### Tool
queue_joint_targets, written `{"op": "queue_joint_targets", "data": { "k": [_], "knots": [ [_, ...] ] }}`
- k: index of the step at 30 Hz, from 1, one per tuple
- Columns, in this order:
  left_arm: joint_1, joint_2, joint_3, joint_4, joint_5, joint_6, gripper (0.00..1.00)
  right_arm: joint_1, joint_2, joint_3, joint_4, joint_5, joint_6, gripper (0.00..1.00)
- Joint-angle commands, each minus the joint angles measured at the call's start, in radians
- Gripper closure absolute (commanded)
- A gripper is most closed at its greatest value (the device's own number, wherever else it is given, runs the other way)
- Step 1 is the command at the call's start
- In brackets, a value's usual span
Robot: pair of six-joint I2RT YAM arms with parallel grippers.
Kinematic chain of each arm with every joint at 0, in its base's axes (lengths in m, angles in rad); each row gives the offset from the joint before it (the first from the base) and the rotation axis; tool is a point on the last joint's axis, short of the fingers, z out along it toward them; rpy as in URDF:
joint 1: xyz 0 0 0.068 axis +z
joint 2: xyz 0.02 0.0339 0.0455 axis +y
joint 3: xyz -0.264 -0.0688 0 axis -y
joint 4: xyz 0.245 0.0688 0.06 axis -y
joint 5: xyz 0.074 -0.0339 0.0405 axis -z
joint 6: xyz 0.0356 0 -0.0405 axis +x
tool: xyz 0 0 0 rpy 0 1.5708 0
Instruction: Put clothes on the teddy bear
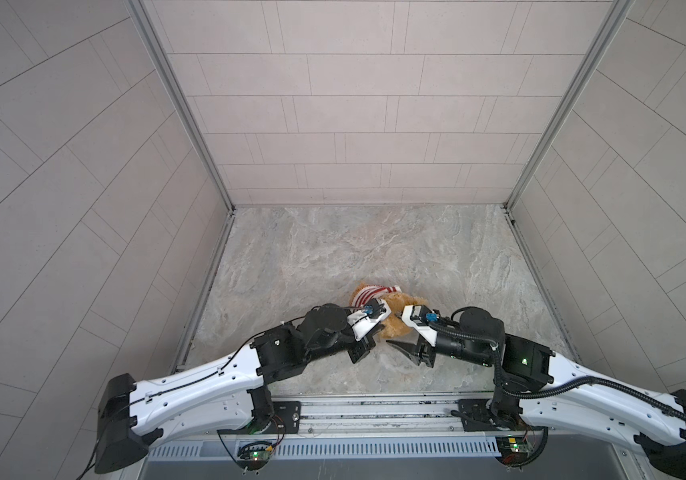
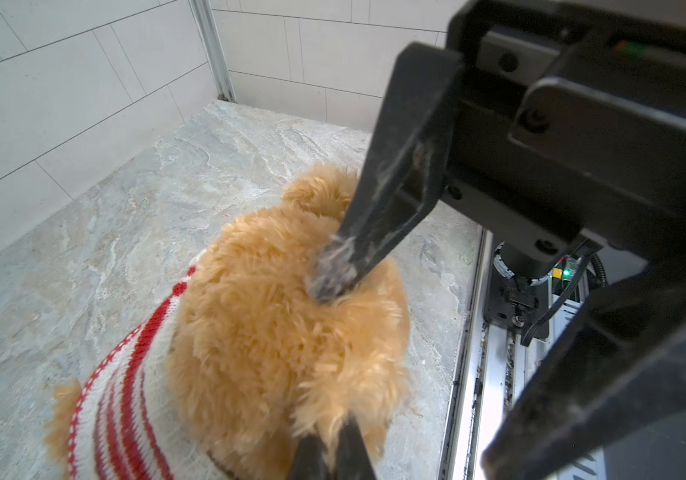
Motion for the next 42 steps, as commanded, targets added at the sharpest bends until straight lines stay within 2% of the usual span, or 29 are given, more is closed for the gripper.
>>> {"op": "queue_joint_targets", "data": {
  "k": [1, 4, 10, 14, 20, 27, 28, 29, 32, 33, 34, 37, 40, 42],
  "knots": [
    [0.003, -0.03, 0.032, -0.037, 0.061, 0.013, 1.0, 0.016, 0.019, 0.037, -0.037, 0.067, -0.114, 0.37],
    [0.003, -0.047, 0.029, -0.028, 0.082, 0.007, 1.0, 0.023, 0.057, 0.065, -0.074, 0.09, -0.137, 0.38],
    [0.006, -0.047, 0.037, -0.017, 0.056, -0.013, 1.0, 0.055, 0.097, 0.079, -0.139, 0.115, -0.18, 0.39],
    [0.007, -0.054, 0.05, -0.02, 0.034, -0.023, 1.0, 0.068, 0.109, 0.084, -0.167, 0.124, -0.195, 0.46],
    [0.006, -0.067, 0.058, -0.002, 0.027, -0.042, 1.0, 0.077, 0.148, 0.1, -0.192, 0.158, -0.212, 0.66],
    [0.006, -0.084, 0.045, 0.016, -0.046, -0.064, 1.0, 0.082, 0.135, 0.098, -0.189, 0.222, -0.202, 1.0],
    [0.007, -0.087, 0.039, 0.023, -0.066, -0.075, 1.0, 0.082, 0.126, 0.093, -0.182, 0.243, -0.189, 1.0],
    [0.005, -0.09, 0.029, 0.035, -0.095, -0.095, 0.93, 0.082, 0.116, 0.087, -0.176, 0.253, -0.183, 1.0],
    [0.02, -0.126, -0.042, 0.086, -0.197, -0.214, 0.46, 0.082, 0.075, 0.07, -0.152, 0.292, -0.15, 1.0],
    [0.035, -0.156, -0.071, 0.098, -0.221, -0.264, 0.34, 0.082, 0.056, 0.066, -0.145, 0.295, -0.137, 1.0],
    [0.054, -0.193, -0.106, 0.108, -0.233, -0.312, 0.3, 0.081, 0.039, 0.066, -0.141, 0.299, -0.114, 1.0],
    [0.123, -0.311, -0.198, 0.126, -0.213, -0.433, 0.31, 0.065, 0.01, 0.086, -0.14, 0.301, -0.028, 1.0],
    [0.188, -0.397, -0.27, 0.114, -0.164, -0.551, 0.42, 0.021, -0.008, 0.124, -0.147, 0.276, 0.065, 1.0],
    [0.189, -0.431, -0.307, 0.115, -0.168, -0.603, 0.5, -0.027, -0.013, 0.145, -0.148, 0.241, 0.126, 1.0]
  ]
}}
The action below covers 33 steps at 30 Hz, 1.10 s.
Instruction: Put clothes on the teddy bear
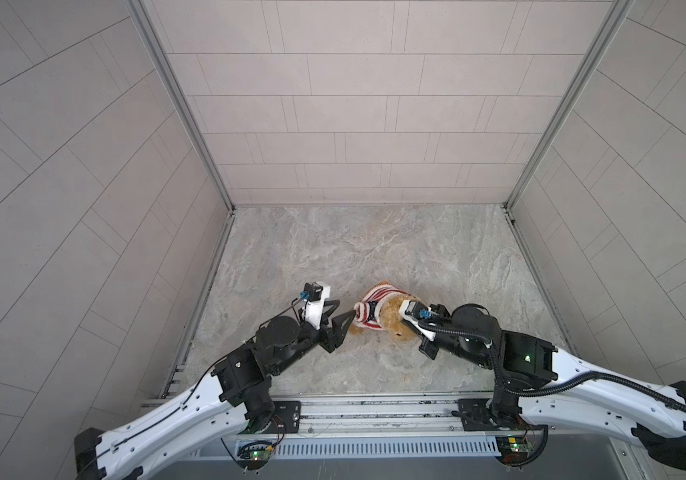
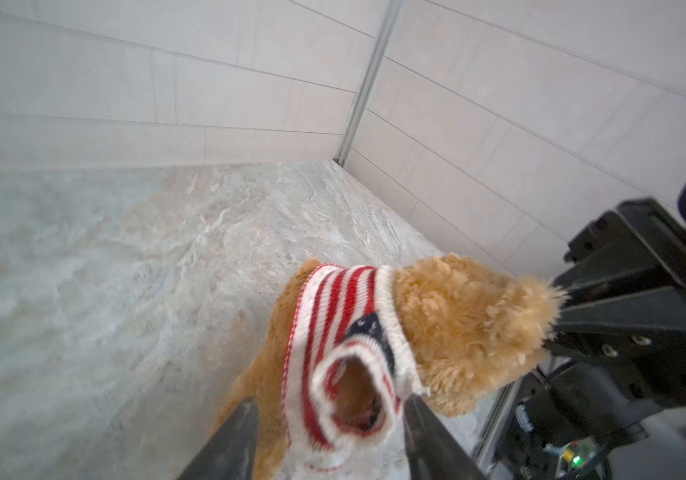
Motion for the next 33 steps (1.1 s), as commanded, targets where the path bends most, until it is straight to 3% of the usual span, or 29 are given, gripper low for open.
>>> {"op": "queue_joint_targets", "data": {
  "k": [1, 5, 11, 20, 28, 31, 33],
  "knots": [
    [0.01, -0.052, -0.065, 0.054, 0.021, -0.172, 0.53, -0.068, -0.027, 0.06, 0.03, -0.045, 0.148, 1.0],
    [0.011, -0.071, -0.127, 0.159, 0.087, -0.228, 0.58, -0.148, -0.016, 0.071, 0.041, -0.128, 0.236, 1.0],
    [0.009, 0.071, -0.142, 0.311, 0.13, -0.269, 0.58, -0.167, -0.001, 0.063, 0.087, -0.18, 0.287, 1.0],
    [0.011, 0.302, -0.067, 0.45, 0.07, -0.338, 0.69, -0.168, 0.0, 0.04, 0.13, -0.216, 0.336, 1.0],
    [0.011, 0.325, -0.078, 0.551, 0.098, -0.371, 0.57, -0.17, -0.023, 0.017, 0.149, -0.222, 0.353, 1.0],
    [0.01, 0.317, -0.083, 0.558, 0.099, -0.376, 0.59, -0.17, -0.023, 0.013, 0.157, -0.226, 0.356, 1.0],
    [0.011, 0.321, -0.076, 0.556, 0.092, -0.375, 0.67, -0.17, -0.022, 0.012, 0.166, -0.226, 0.356, 1.0]
  ]
}}
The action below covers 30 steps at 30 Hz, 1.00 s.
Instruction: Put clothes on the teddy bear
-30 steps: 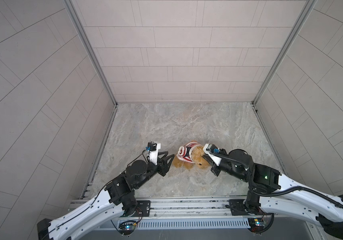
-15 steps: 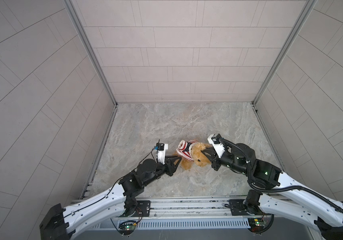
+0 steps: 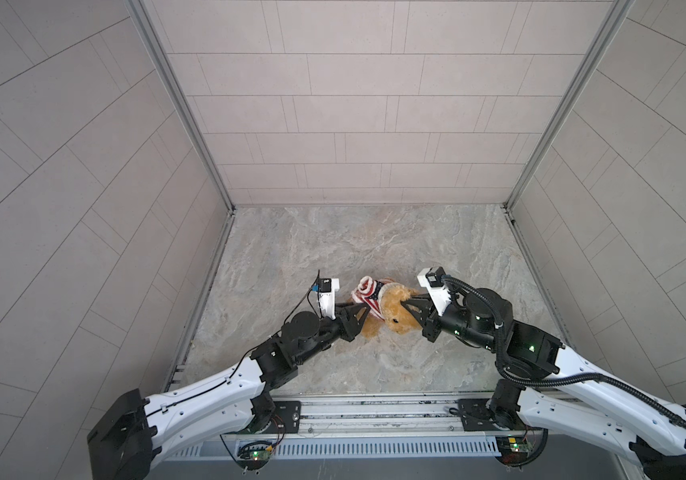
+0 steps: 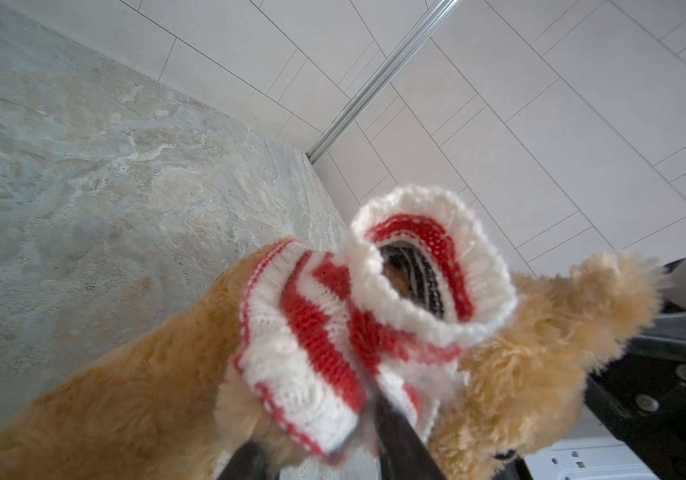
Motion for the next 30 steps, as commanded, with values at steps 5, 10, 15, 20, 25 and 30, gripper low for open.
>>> {"op": "queue_joint_targets", "data": {
  "k": [5, 10, 15, 20, 25, 30],
  "knots": [
    [0.002, 0.01, 0.037, 0.027, -0.013, -0.014, 0.79, -0.002, -0.027, -0.003, 0.081, -0.011, 0.026, 1.0],
    [0.004, 0.032, 0.03, 0.038, -0.031, -0.037, 0.78, -0.002, -0.043, -0.017, 0.113, -0.001, 0.036, 1.0],
    [0.004, 0.056, 0.045, 0.0, -0.036, -0.045, 0.84, -0.003, -0.063, -0.033, 0.133, 0.019, 0.043, 1.0],
    [0.031, 0.034, -0.009, -0.04, -0.084, -0.089, 0.93, -0.003, -0.099, -0.051, 0.146, 0.041, 0.043, 1.0],
    [0.056, 0.014, -0.035, -0.051, -0.098, -0.107, 0.99, -0.003, -0.114, -0.064, 0.158, 0.047, 0.044, 1.0],
    [0.111, -0.019, -0.078, -0.064, -0.091, -0.138, 0.99, -0.003, -0.152, -0.074, 0.16, 0.066, 0.042, 1.0]
  ]
}}
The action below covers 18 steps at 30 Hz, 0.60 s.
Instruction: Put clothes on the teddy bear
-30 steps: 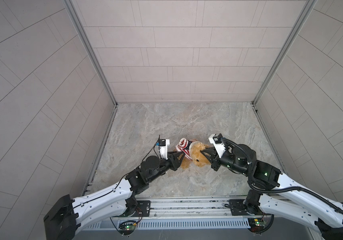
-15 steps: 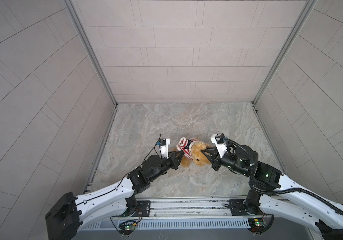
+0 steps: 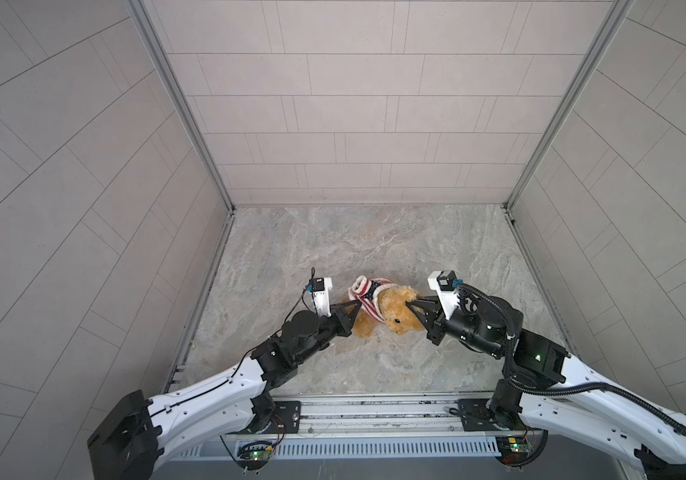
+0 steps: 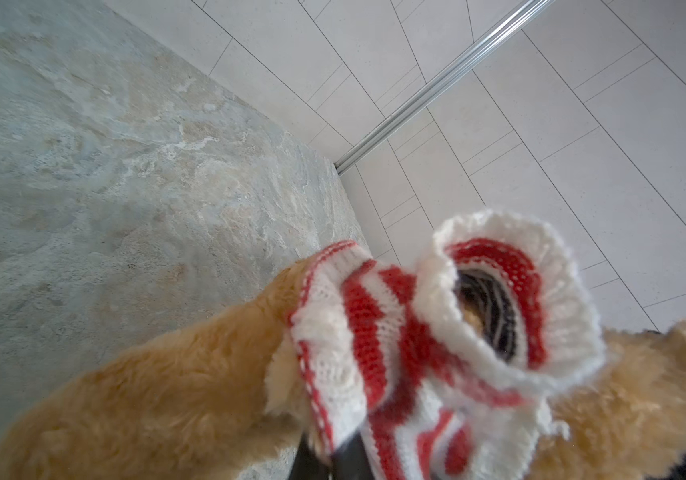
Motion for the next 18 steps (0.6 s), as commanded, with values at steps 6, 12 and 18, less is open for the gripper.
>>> {"op": "queue_joint_targets", "data": {
  "k": [6, 12, 18],
  "knots": [
    [0.062, -0.063, -0.076, -0.053, -0.056, -0.032, 0.98, -0.003, -0.089, -0.02, 0.117, 0.063, 0.018, 1.0],
    [0.059, -0.049, -0.091, 0.132, 0.099, 0.02, 0.89, -0.003, -0.072, -0.021, 0.137, 0.042, 0.017, 1.0],
    [0.053, 0.002, -0.055, 0.217, 0.203, 0.046, 0.87, 0.003, -0.014, 0.006, 0.16, -0.06, -0.001, 1.0]
  ]
}}
